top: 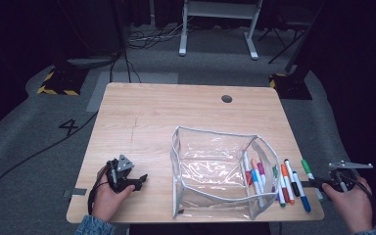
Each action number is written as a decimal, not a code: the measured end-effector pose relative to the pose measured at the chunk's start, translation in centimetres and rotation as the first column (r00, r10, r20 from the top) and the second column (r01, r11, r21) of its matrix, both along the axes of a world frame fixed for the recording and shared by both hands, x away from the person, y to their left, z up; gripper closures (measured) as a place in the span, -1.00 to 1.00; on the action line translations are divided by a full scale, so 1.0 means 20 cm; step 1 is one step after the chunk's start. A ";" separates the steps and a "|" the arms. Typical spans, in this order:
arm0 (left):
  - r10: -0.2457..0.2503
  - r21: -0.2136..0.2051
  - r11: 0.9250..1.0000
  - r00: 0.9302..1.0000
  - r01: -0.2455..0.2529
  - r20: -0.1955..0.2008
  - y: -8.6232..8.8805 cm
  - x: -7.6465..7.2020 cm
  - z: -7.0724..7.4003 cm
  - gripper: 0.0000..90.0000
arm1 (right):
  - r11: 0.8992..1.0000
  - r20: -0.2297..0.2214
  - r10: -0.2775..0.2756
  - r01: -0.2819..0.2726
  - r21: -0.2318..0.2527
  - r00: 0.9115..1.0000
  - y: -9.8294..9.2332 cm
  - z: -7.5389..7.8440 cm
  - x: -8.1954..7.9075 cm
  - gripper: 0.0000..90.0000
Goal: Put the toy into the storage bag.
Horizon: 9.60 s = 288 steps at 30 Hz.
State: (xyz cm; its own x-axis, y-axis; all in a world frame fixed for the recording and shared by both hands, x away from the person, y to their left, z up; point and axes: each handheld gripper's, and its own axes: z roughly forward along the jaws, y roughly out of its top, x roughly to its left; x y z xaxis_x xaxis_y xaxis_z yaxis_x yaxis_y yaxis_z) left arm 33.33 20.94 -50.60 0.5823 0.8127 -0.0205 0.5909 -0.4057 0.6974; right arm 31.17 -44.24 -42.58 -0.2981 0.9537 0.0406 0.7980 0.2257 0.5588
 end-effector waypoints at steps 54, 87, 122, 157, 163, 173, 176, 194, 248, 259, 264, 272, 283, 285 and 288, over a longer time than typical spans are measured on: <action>0.001 -0.004 1.000 1.000 -0.001 -0.003 -0.01 0.01 0.00 -0.55 | 0.651 0.165 0.749 -0.759 -0.004 0.642 1.09 0.85 0.02 0.71; -0.002 0.000 1.000 1.000 0.002 -0.003 0.00 0.01 0.00 -0.55 | 0.407 -0.219 0.892 -0.913 0.009 0.396 1.55 0.46 0.11 0.71; -0.002 -0.002 1.000 1.000 0.002 -0.003 0.00 0.01 0.00 -0.55 | 0.383 -0.495 0.804 -0.924 0.005 0.330 1.62 0.11 0.20 0.42; 0.024 0.001 1.000 1.000 -0.024 -0.004 -0.01 0.01 0.00 -0.60 | 0.940 0.164 0.328 -0.338 0.036 0.930 0.50 0.67 0.19 0.32; 0.047 0.000 0.999 0.999 -0.047 -0.012 -0.01 0.00 0.00 -0.65 | 0.981 0.133 0.189 -0.194 0.023 0.973 0.24 0.53 0.16 0.38; 0.043 -0.001 0.999 0.999 -0.043 -0.009 -0.01 -0.01 0.00 -0.67 | 0.998 0.012 0.066 -0.066 0.001 0.998 0.04 0.21 0.11 0.42; 0.043 -0.001 0.999 0.999 -0.043 -0.009 -0.01 -0.01 0.00 -0.67 | 0.999 -0.035 0.043 -0.043 -0.007 0.998 0.03 0.11 0.09 0.42; 0.073 0.026 0.997 0.996 -0.072 -0.042 -0.01 0.01 -0.01 -1.00 | 1.000 -0.195 -0.012 0.007 -0.028 0.981 0.03 -0.20 0.07 0.52; 0.073 0.027 0.997 0.996 -0.072 -0.041 -0.01 0.01 -0.01 -1.00 | 0.862 0.139 0.489 -0.501 0.071 0.861 0.74 0.83 0.03 0.71; 0.073 0.026 0.997 0.996 -0.072 -0.042 -0.01 0.01 -0.01 -1.00 | 0.777 0.114 0.619 -0.627 0.057 0.777 0.97 0.87 0.02 0.71; 0.073 0.026 0.997 0.996 -0.072 -0.043 -0.01 0.01 -0.01 -1.00 | 0.736 0.085 0.671 -0.676 0.044 0.736 1.06 0.85 0.02 0.71; 0.073 0.026 0.997 0.996 -0.072 -0.042 -0.01 0.01 -0.01 -1.00 | 0.673 0.022 0.738 -0.738 0.048 0.674 1.19 0.79 0.03 0.71; 0.073 0.026 0.997 0.996 -0.072 -0.043 -0.01 0.01 -0.01 -1.00 | 0.592 -0.090 0.805 -0.803 0.064 0.586 1.34 0.66 0.03 0.71; 0.073 0.026 0.997 0.996 -0.072 -0.042 -0.01 0.01 -0.01 -1.00 | 0.571 -0.106 0.819 -0.818 0.069 0.564 1.37 0.63 0.03 0.71; 0.073 0.026 0.997 0.996 -0.072 -0.042 -0.01 0.01 -0.01 -1.00 | 0.545 -0.134 0.835 -0.836 0.065 0.534 1.40 0.59 0.03 0.70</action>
State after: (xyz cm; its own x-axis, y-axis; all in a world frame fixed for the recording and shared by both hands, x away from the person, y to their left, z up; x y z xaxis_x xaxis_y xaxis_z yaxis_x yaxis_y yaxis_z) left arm 33.56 20.68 -50.78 0.5206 0.8535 -0.0241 0.6487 -0.3770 0.6611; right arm 31.78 -16.18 -30.73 -0.9512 0.2740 0.1422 0.3086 0.8325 0.4601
